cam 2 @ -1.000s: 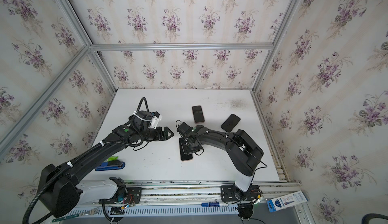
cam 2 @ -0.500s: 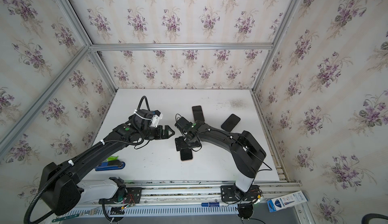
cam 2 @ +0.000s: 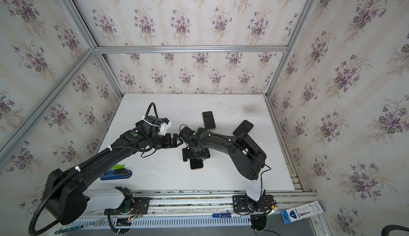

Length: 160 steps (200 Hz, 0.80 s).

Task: Take the phone out of the phone case
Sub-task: Pick up the phone from the bottom-center of the table.

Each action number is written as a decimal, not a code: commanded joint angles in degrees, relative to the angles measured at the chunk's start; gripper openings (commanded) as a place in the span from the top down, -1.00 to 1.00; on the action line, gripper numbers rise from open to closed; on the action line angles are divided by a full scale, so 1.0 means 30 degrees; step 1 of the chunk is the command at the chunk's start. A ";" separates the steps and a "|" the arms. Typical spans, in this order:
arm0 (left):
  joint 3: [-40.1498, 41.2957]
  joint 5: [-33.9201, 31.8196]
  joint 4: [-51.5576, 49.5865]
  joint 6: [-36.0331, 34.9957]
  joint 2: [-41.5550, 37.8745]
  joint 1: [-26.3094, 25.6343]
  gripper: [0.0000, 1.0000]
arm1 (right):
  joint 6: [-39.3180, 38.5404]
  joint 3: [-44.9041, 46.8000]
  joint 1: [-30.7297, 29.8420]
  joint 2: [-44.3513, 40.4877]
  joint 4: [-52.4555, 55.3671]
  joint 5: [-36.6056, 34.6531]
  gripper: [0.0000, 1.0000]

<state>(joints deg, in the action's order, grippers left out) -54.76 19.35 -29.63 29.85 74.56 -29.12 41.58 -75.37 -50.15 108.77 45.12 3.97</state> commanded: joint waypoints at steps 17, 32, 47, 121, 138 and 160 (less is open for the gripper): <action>-0.0042 0.0406 0.0879 -0.0216 0.0216 0.0127 -0.99 | 0.0260 -0.0454 -0.0290 0.0939 0.0651 -0.0491 -0.95; -0.0121 0.0428 0.0865 -0.0245 0.0336 0.0157 -0.99 | 0.0227 -0.0334 -0.0301 0.1220 0.0830 -0.0590 -0.90; -0.0202 0.0490 0.0884 -0.0237 0.0428 0.0209 -0.99 | 0.0130 -0.0220 -0.0406 0.1458 0.1100 -0.0759 -0.85; -0.0313 0.0363 0.0910 -0.0138 0.0604 0.0282 -0.99 | -0.0305 0.0325 -0.0539 0.0999 0.0964 -0.1315 -0.55; -0.0421 0.0358 0.0889 -0.0093 0.0650 0.0291 -0.99 | -0.0542 0.0387 -0.0539 0.0707 0.0599 -0.1429 -0.54; -0.0618 0.0459 0.0943 0.0012 0.0718 0.0302 -0.99 | -0.0922 0.0485 -0.0539 0.0130 -0.0041 -0.1736 -0.50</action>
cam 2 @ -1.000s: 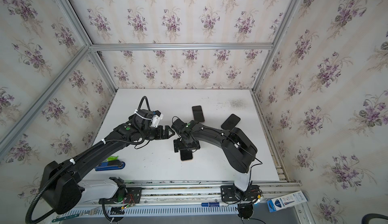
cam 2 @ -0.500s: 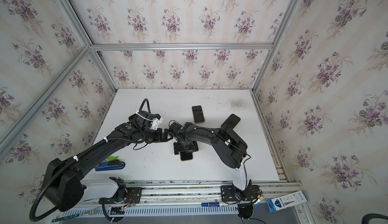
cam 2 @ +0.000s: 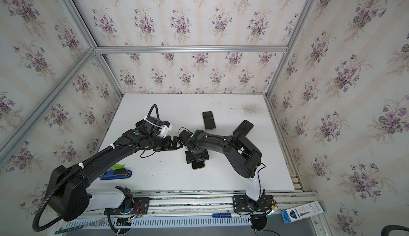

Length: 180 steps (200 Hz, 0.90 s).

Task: Take the phone out of the phone case
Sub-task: Pick up the phone from the bottom-center of the table.

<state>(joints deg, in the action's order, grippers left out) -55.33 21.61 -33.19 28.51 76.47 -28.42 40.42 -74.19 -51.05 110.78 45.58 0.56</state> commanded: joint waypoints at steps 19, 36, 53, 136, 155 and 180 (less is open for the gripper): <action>-0.0569 -0.0083 0.2314 0.0716 0.0117 0.0151 -0.99 | -0.0947 0.0308 -0.0218 -0.1265 -0.0994 -0.0879 -0.44; -0.0682 0.0233 0.2639 0.1049 0.0162 0.0330 -0.99 | -0.1260 0.0494 -0.0240 -0.1913 -0.1622 -0.1248 -0.39; -0.0825 0.0640 0.3011 0.1408 0.0230 0.0520 -0.99 | -0.1756 0.0620 -0.0240 -0.2508 -0.2144 -0.1544 -0.37; -0.1418 0.3834 0.5288 0.3100 0.0790 0.1645 -0.99 | -0.3807 0.1796 -0.0123 -0.6002 -0.5001 -0.2857 -0.32; -0.1248 0.4629 0.5853 0.3181 0.0900 0.1683 -0.99 | -0.4119 0.2179 -0.0109 -0.6683 -0.5738 -0.2623 -0.31; -0.1066 0.5209 0.6195 0.3064 0.1069 0.1682 -0.99 | -0.4388 0.2519 -0.0090 -0.7287 -0.6244 -0.2729 -0.30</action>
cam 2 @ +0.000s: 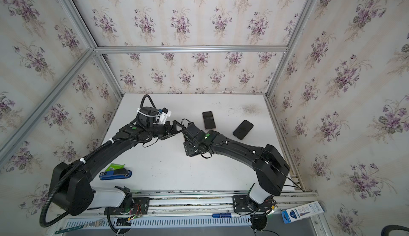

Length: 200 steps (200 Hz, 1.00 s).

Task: Take the phone out of the phone case
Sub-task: Pick up the phone from the bottom-center of the table, then pass the phone.

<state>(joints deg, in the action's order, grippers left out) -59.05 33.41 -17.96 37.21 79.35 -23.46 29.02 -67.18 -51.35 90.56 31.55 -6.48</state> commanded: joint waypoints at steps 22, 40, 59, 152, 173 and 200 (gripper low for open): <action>0.0462 0.1711 0.1308 0.0130 0.0293 0.0028 -0.99 | -0.0678 0.0357 0.0045 -0.0911 -0.1840 -0.0359 -0.28; 0.0650 0.2066 0.1466 0.0150 0.0522 0.0028 -0.96 | -0.0677 0.0405 0.0067 -0.1116 -0.1970 -0.0408 -0.27; 0.0742 0.2310 0.1661 0.0181 0.0721 0.0028 -0.90 | -0.0729 0.0591 0.0073 -0.1343 -0.2445 -0.0163 -0.23; 0.0417 0.3239 0.2180 -0.0047 0.1509 0.0390 -0.21 | -0.0647 0.1282 0.0046 -0.1768 -0.3340 0.0552 -0.10; 0.0180 0.3366 0.2177 -0.0258 0.1695 0.0541 -0.17 | -0.0678 0.1416 0.0050 -0.1833 -0.3511 0.0753 -0.07; -0.0246 0.3699 0.2177 -0.0580 0.2047 0.0554 -0.11 | -0.0721 0.1504 0.0058 -0.1777 -0.3747 0.1271 -0.04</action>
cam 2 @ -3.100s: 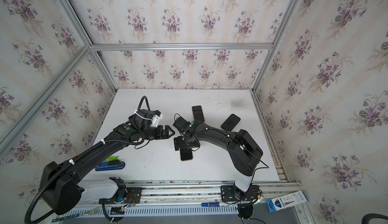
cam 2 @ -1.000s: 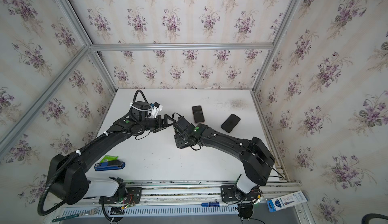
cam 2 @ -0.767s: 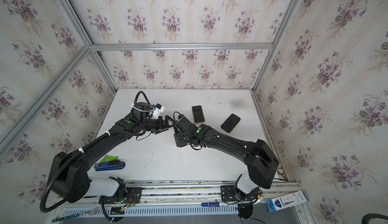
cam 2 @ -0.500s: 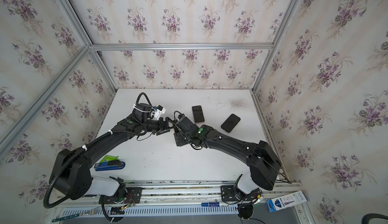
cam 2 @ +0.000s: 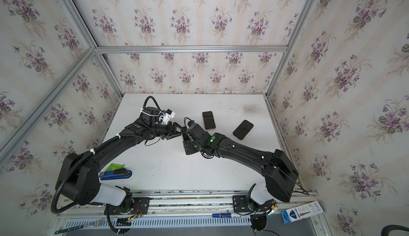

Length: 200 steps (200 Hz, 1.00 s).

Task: Take the phone out of the phone case
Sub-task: Pass the phone.

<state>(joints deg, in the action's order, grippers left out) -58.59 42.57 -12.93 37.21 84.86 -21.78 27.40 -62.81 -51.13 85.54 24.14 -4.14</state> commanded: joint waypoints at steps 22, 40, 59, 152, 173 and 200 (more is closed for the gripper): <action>-0.0621 0.0691 0.0501 -0.0797 0.0387 -0.0005 0.09 | -0.0168 0.0017 -0.0032 -0.0008 -0.1221 0.0490 -0.02; -0.0728 0.0910 0.0501 -0.0888 0.0583 -0.0005 0.26 | -0.0168 0.0065 -0.0009 -0.0036 -0.1276 0.0445 -0.02; -0.0715 0.0988 0.0428 -0.1090 0.0710 -0.0003 0.49 | -0.0190 0.0020 -0.0032 0.0048 -0.1308 0.0488 -0.01; -0.1621 0.0968 -0.0166 -0.1046 0.0476 0.0190 0.99 | -0.0614 0.0105 -0.0006 -0.0220 -0.2158 0.0710 -0.50; -0.2499 0.0524 -0.0173 -0.0427 0.0065 0.0683 1.00 | -0.0409 0.0080 0.0064 -0.0788 -0.2843 0.1161 -0.91; -0.4385 -0.0245 -0.0173 0.0632 -0.0277 0.1884 1.00 | 0.1008 0.0164 0.1038 -0.1841 -0.4690 0.3406 -0.99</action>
<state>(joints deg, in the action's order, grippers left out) -67.72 43.72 -16.21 34.87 84.86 -18.50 26.65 -62.43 -50.19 82.35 17.61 -0.32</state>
